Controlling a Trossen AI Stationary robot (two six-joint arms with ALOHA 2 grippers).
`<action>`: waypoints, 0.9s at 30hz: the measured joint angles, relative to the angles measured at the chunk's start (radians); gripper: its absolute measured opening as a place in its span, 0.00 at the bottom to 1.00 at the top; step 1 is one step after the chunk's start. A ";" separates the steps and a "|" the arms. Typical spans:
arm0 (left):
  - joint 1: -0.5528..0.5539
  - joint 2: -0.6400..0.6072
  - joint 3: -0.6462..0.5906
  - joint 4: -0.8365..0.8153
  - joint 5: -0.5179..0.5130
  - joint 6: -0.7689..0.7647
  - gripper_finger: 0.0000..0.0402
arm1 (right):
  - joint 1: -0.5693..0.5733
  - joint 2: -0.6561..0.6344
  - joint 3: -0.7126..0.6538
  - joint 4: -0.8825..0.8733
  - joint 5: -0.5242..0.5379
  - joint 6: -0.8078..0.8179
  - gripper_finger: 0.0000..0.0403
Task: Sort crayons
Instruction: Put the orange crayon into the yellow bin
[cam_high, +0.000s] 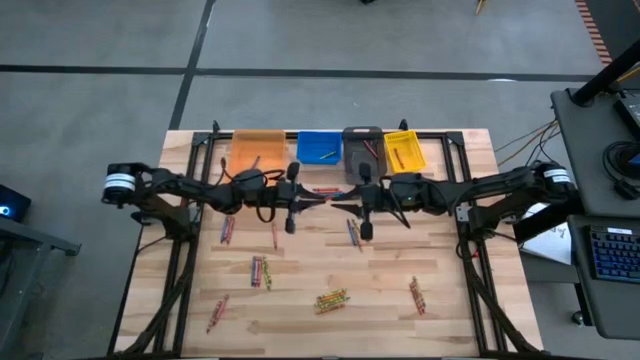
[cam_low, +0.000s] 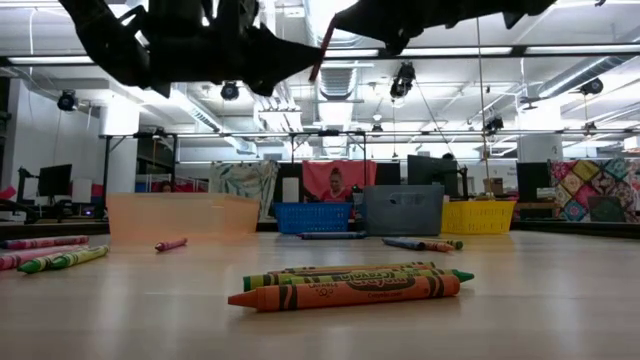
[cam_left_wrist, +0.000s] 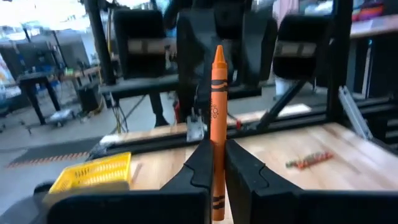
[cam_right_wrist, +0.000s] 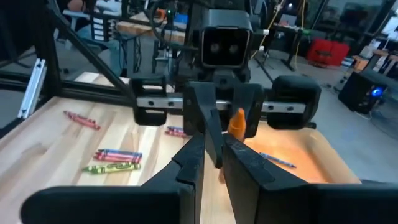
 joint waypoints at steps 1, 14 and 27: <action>-0.003 0.002 0.000 0.012 -0.001 0.000 0.00 | 0.000 0.005 0.000 0.012 0.004 -0.005 0.13; -0.005 0.004 0.033 0.028 -0.097 -0.026 0.00 | 0.000 0.008 0.000 -0.070 0.087 -0.004 0.10; -0.006 0.004 0.036 0.025 -0.097 -0.027 0.00 | 0.000 -0.007 0.024 -0.076 0.165 -0.011 0.24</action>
